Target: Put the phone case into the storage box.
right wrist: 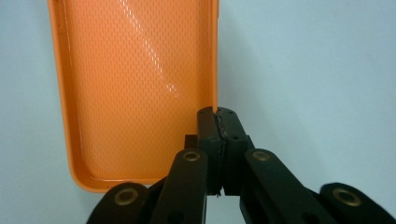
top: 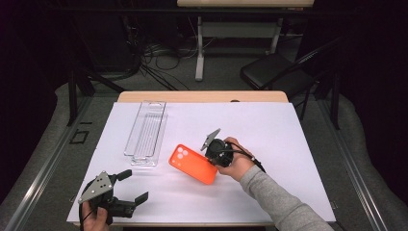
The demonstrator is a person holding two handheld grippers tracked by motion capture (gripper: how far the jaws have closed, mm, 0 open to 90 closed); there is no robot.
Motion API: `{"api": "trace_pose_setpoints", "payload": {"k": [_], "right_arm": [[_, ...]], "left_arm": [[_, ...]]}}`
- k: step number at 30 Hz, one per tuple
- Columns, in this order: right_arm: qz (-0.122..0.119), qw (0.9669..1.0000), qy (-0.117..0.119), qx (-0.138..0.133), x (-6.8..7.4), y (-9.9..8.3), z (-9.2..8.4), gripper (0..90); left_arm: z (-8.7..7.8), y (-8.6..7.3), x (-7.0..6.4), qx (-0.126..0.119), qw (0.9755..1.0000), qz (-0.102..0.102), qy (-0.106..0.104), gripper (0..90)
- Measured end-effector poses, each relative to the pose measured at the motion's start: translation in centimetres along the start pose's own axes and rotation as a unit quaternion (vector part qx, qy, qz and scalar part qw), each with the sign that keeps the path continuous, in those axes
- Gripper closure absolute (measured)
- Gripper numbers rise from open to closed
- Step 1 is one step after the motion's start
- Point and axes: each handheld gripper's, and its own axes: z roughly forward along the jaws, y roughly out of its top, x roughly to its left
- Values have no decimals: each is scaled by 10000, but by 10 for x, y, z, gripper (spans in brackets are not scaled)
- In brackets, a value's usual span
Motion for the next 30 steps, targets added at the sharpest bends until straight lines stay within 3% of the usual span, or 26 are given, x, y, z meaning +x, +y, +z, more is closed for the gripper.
{"api": "trace_pose_setpoints", "payload": {"k": [13, 19, 23, 25, 30], "right_arm": [[323, 9975, -197, -599, -1, -18, -11, 896], [485, 9949, -291, -837, 0, -22, -17, 897], [539, 9933, -368, -953, 1, -22, -19, 896], [565, 9924, -404, -1011, 1, -22, -21, 896], [660, 9900, -467, -1155, 0, -23, -26, 896]], "left_arm": [[13, 3, 2, 322, 9991, -243, 83, 18], [16, 15, 7, 356, 9977, -568, 139, 17], [21, 23, 10, 420, 9960, -715, 337, 17], [23, 27, 12, 375, 9954, -843, 252, 17], [31, 43, 12, 476, 9949, -828, 333, 18]]}}
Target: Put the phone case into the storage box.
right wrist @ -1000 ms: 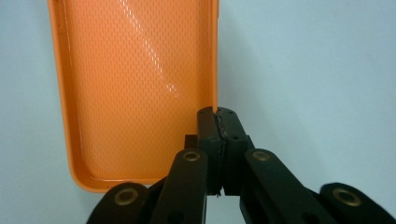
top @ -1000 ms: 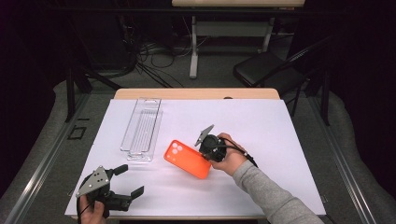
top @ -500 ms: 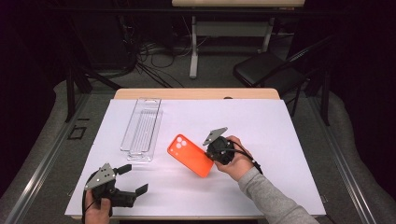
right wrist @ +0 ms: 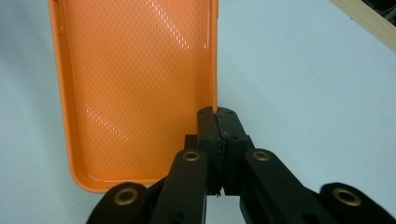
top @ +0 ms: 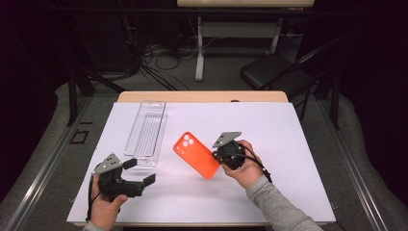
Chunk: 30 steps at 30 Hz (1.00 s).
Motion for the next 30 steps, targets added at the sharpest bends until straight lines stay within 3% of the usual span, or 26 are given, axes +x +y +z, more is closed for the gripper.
{"api": "trace_pose_setpoints", "payload": {"k": [10, 15, 30], "right_arm": [[236, 9992, -118, -289, -5, 0, -13, 896], [268, 9985, -275, -379, -6, -1, -17, 896], [627, 9928, -561, -855, -21, -7, -41, 896]], "left_arm": [[13, 44, -8, -37, 9997, 207, -80, 44], [22, 65, -10, 45, 9997, 153, -178, 102], [43, 95, -17, -209, 9991, 65, -372, 144]]}}
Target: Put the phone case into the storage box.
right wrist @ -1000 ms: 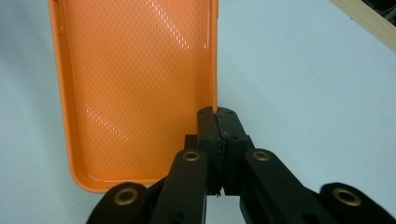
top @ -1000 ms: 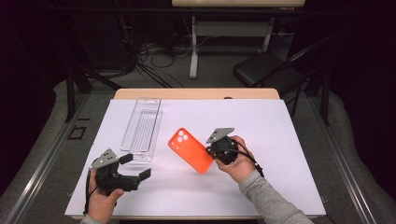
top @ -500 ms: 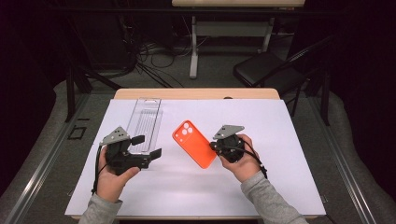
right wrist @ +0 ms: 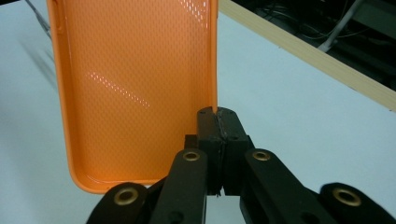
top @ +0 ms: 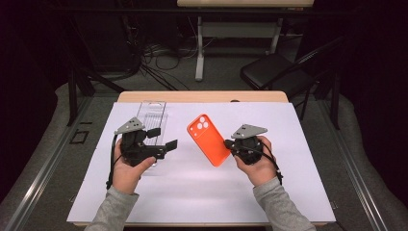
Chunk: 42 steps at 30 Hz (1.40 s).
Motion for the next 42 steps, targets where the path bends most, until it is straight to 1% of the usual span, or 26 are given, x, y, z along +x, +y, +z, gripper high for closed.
{"api": "trace_pose_setpoints", "payload": {"k": [5, 8, 11, 15, 17, 20, 21, 22, 26, 28, 30, 35, 38, 42], "right_arm": [[79, 9998, -73, -137, 0, -1, -4, 896], [126, 9995, -120, -245, 3, 0, -7, 896], [150, 9991, -141, -366, 5, 0, -10, 896], [115, 9985, -227, -479, 10, -1, -13, 896], [149, 9981, -251, -544, 11, -2, -13, 896], [269, 9975, -211, -616, 13, -5, -12, 896], [270, 9976, -217, -607, 13, -6, -11, 896], [292, 9974, -228, -613, 14, -8, -10, 896], [404, 9968, -222, -659, 17, -13, -6, 896], [427, 9965, -242, -670, 18, -15, -4, 896], [455, 9963, -249, -686, 18, -17, -3, 896], [488, 9961, -287, -674, 21, -20, 0, 896], [488, 9960, -316, -684, 23, -21, 1, 896], [482, 9959, -318, -699, 26, -22, 1, 896]], "left_arm": [[-4, 8, -1, -242, 9996, -122, -103, 150], [-8, 10, -2, -389, 9988, -217, -225, 152], [-9, 10, -3, -399, 9984, -281, -290, 157], [-10, 9, -4, -350, 9986, -259, -312, 160], [-10, 8, -6, -350, 9986, -243, -327, 163], [-8, 5, -10, -253, 9988, -150, -388, 174], [-7, 4, -11, -218, 9989, -146, -401, 182], [-6, 2, -12, -176, 9989, -161, -414, 191], [2, -5, -13, 139, 9984, -301, -451, 192], [6, -9, -13, 224, 9983, -312, -438, 192], [10, -13, -13, 302, 9980, -320, -450, 216], [18, -19, -15, 415, 9972, -329, -527, 250], [21, -21, -19, 403, 9975, -260, -527, 292], [24, -23, -22, 357, 9978, -262, -500, 295]]}}
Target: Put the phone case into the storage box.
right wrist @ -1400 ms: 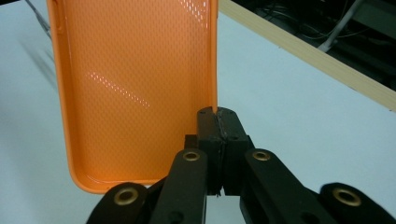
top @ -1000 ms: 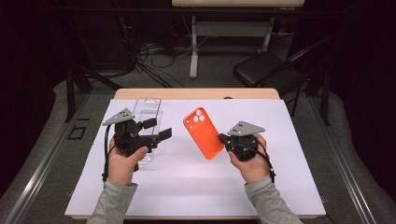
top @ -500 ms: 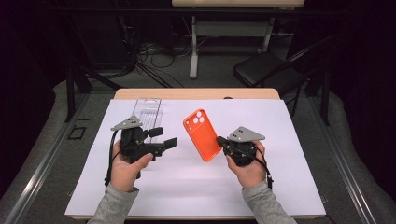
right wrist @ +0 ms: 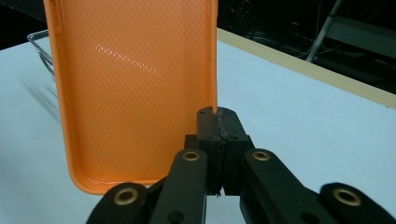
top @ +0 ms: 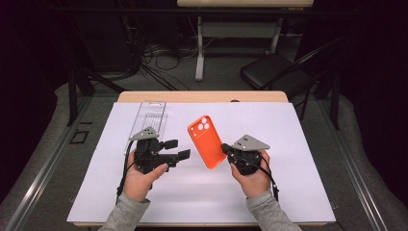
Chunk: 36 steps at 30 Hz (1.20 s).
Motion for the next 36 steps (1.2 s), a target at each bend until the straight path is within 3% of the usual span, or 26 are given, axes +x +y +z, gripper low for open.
{"api": "trace_pose_setpoints", "payload": {"k": [9, 13, 19, 26, 29, 31, 36], "right_arm": [[-54, 10000, 12, -49, 6, -1, 1, 895], [-62, 10000, 37, -20, 9, -1, 2, 895], [-91, 9999, 72, -35, 11, -1, 2, 895], [-133, 9998, 112, -27, 15, -2, 3, 895], [-150, 9998, 130, -14, 17, -2, 4, 895], [-167, 9998, 142, -17, 18, -2, 5, 895], [-202, 9997, 168, 6, 21, -3, 6, 895]], "left_arm": [[11, -5, -8, 133, 9996, -104, -246, 351], [15, -7, -11, 169, 9997, -81, -147, 401], [18, -9, -12, 227, 9992, -157, -295, 465], [19, -11, -12, 190, 9986, -286, -406, 483], [19, -12, -12, 177, 9986, -353, -355, 484], [18, -13, -12, 115, 9987, -419, -268, 484], [15, -14, -9, -74, 9975, -642, -301, 506]]}}
